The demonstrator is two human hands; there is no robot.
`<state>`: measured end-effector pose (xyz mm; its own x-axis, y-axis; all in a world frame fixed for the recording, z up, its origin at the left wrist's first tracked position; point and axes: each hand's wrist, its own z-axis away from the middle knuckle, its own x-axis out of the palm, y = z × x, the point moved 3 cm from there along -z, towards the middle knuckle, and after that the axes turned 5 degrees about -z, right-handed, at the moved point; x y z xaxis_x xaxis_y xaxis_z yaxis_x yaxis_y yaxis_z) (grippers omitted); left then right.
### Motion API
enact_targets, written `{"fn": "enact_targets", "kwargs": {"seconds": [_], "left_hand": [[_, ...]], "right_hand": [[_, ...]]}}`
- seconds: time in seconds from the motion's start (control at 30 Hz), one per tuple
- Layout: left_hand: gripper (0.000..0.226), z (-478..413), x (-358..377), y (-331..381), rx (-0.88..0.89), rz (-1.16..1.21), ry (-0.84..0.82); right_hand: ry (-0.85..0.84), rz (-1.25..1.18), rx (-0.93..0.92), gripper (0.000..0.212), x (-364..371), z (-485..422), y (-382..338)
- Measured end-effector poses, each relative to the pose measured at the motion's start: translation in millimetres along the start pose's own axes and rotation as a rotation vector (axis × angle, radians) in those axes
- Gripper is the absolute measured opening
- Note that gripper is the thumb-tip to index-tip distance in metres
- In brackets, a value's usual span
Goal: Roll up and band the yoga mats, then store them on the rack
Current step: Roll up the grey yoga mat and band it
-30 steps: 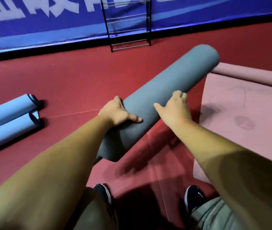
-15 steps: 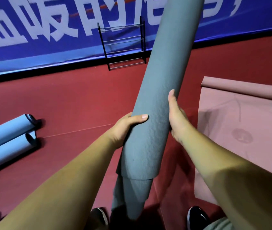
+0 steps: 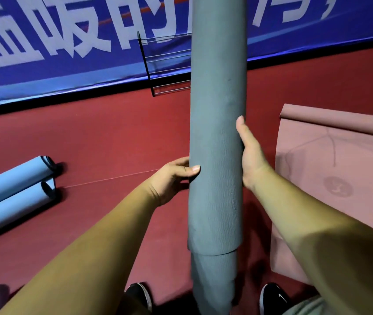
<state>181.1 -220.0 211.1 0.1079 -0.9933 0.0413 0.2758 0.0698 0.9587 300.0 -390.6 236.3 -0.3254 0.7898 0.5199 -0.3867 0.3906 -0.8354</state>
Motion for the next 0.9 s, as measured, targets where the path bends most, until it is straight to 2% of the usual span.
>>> {"fn": "enact_targets", "kwargs": {"seconds": [0.07,0.13,0.17,0.3,0.4,0.5,0.6,0.77,0.9], "left_hand": [[0.065,2,-5,14,0.053,-0.072,0.181],[0.058,6,-2,30,0.095,-0.106,0.315],[0.062,7,2,34,0.090,-0.080,0.338],[0.095,15,5,39,-0.016,0.175,0.399],[0.103,23,-1,41,-0.021,0.210,0.384],[0.092,29,-2,46,0.069,0.225,0.357],[0.071,33,-2,46,0.124,0.240,0.385],[0.030,40,-3,52,0.101,0.127,0.546],[0.030,62,-1,87,0.226,0.162,0.624]], "right_hand": [[0.092,0.120,-0.038,0.085,-2,1,2],[0.117,0.263,-0.051,0.080,2,4,8],[0.107,0.352,-0.054,0.080,8,7,12],[0.022,0.857,-0.131,0.111,27,16,15],[-0.103,0.972,-0.164,0.128,33,27,10],[-0.179,0.975,-0.192,0.134,33,30,5],[-0.244,0.931,-0.175,0.137,30,33,5],[-0.221,0.956,-0.175,0.132,29,43,10],[-0.240,1.045,-0.116,0.123,24,46,28]]}}
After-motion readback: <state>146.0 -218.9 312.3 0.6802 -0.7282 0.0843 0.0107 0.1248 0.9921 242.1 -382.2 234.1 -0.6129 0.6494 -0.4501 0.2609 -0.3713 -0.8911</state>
